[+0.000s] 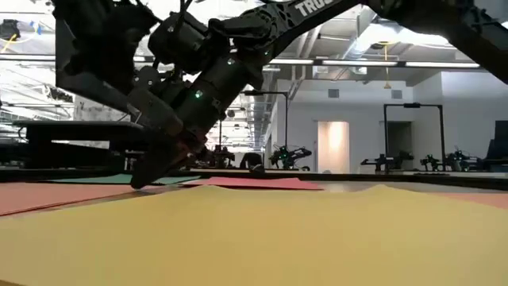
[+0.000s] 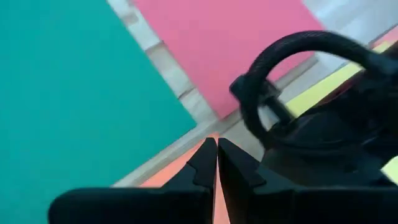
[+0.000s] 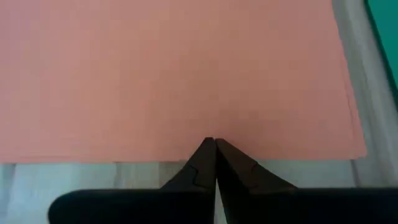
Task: Organize paper
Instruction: Stack the orange paper on top of the orange paper, then adjust the yellow paper
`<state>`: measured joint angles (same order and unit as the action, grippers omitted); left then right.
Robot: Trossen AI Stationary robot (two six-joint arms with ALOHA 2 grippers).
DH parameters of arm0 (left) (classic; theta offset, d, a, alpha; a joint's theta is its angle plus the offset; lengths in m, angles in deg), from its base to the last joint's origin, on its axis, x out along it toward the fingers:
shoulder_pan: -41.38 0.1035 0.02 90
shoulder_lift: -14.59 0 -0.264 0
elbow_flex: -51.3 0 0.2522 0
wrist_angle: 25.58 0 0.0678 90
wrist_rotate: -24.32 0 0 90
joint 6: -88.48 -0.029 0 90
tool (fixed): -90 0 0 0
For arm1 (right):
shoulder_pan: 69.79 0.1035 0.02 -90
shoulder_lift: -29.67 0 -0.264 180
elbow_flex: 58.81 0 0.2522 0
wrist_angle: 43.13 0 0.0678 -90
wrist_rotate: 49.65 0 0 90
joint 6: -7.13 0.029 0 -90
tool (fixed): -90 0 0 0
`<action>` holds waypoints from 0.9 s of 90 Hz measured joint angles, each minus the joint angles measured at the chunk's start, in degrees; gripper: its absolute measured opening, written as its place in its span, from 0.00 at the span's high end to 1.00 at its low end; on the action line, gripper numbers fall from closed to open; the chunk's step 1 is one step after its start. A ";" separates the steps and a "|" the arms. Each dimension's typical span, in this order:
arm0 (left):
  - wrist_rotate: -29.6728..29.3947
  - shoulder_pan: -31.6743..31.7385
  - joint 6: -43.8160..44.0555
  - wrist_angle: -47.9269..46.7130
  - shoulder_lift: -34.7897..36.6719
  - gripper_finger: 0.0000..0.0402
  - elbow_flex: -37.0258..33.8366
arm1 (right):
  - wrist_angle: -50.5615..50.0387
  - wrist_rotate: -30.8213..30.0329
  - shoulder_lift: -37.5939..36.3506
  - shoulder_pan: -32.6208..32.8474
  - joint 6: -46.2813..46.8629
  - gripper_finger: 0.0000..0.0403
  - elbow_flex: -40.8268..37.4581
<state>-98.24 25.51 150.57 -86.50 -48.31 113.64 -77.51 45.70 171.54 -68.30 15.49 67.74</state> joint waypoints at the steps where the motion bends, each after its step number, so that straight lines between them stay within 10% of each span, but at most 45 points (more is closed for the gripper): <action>1: -0.34 -0.26 0.12 -0.01 0.00 1.00 0.00 | 0.11 0.01 0.00 0.00 0.00 1.00 0.00; 35: -4.52 -6.55 -2.78 5.42 0.05 1.00 0.08 | -5.15 0.02 -3.19 0.53 0.15 1.00 0.00; 51: -6.56 -10.28 -9.88 13.19 0.01 1.00 0.13 | -15.87 -12.84 -10.83 5.79 -1.62 1.00 -1.57; 81: -4.06 -14.65 -21.97 27.08 -11.96 1.00 0.13 | -10.19 -18.55 -33.23 14.30 14.52 1.00 -34.40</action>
<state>-102.30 10.86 128.59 -59.42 -60.27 113.77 -87.70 27.14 138.30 -54.00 30.00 33.35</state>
